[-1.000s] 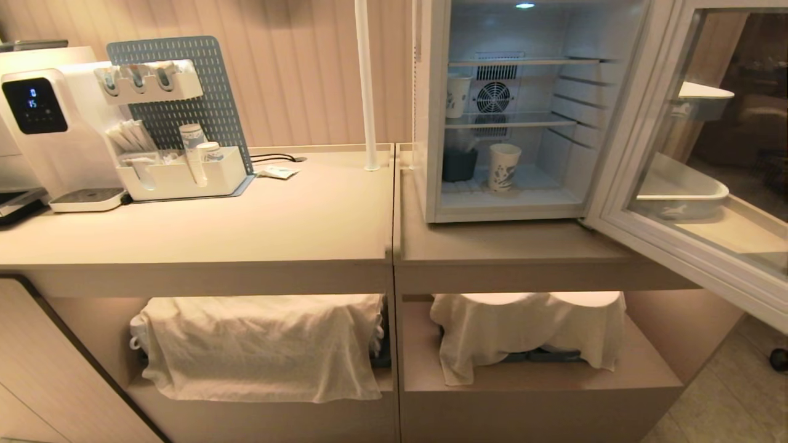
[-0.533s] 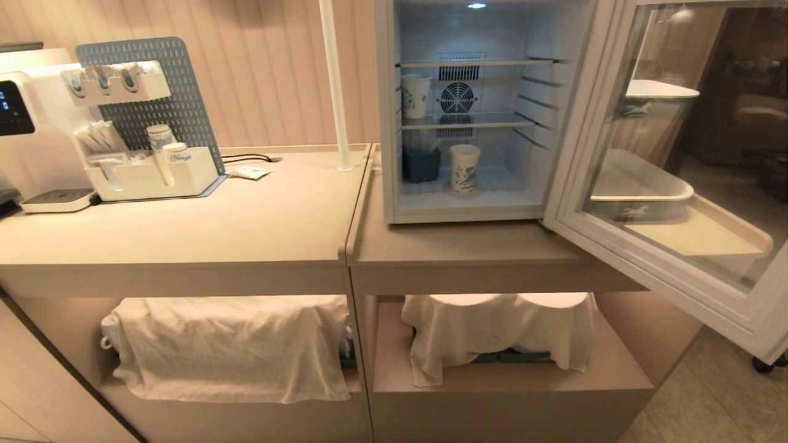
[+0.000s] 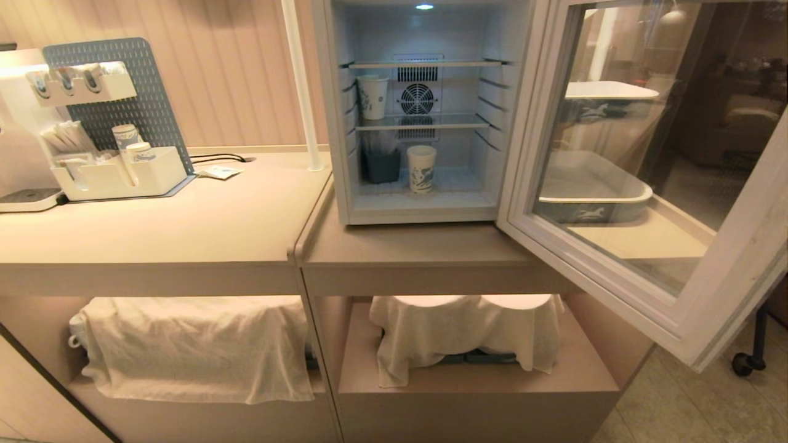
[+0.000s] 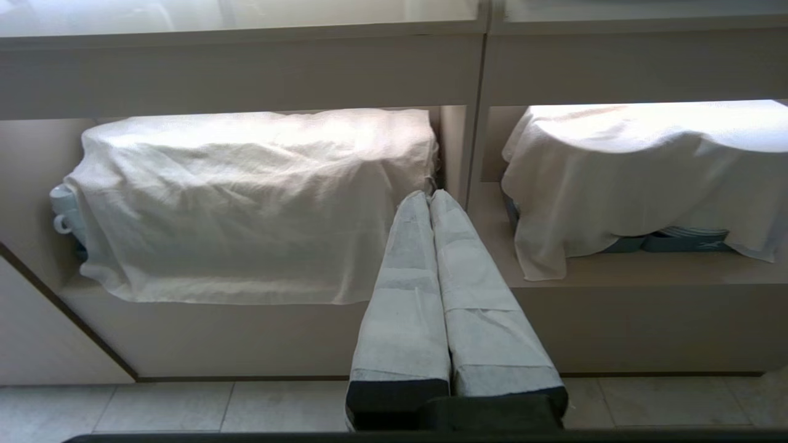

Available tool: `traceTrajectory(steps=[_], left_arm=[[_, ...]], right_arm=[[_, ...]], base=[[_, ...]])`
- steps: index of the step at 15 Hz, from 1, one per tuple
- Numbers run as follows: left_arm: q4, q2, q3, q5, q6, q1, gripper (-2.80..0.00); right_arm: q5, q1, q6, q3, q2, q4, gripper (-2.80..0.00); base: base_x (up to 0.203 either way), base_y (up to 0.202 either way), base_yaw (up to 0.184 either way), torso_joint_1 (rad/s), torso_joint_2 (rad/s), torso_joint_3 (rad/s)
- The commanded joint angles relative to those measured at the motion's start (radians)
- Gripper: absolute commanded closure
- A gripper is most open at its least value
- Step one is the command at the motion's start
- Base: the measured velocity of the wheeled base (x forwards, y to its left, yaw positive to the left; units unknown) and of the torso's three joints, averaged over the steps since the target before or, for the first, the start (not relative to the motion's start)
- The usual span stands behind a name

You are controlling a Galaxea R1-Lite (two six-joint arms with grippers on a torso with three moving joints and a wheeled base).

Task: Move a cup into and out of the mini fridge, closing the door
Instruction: Close the freezer door

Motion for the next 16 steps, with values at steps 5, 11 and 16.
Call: traceTrajectory(steps=[5,11,16], left_arm=[[-0.001,-0.001,0.000,0.000,0.001,0.000,0.00],[-0.001,-0.002,0.002,0.000,0.000,0.000,0.00],[-0.001,-0.002,0.000,0.000,-0.001,0.000,0.00]], right_arm=[[0.002,0.001,-0.001,0.000,0.001,0.000,0.00],[0.004,0.001,0.023,-0.063,0.011,0.008,0.00],[-0.036,-0.003,0.024,-0.613,0.392,0.251,0.00]], base=[[0.000,-0.185,0.000,0.002,0.00,0.004],[0.000,-0.019,0.000,0.000,0.00,0.001],[0.000,0.000,0.000,0.000,0.00,0.000]])
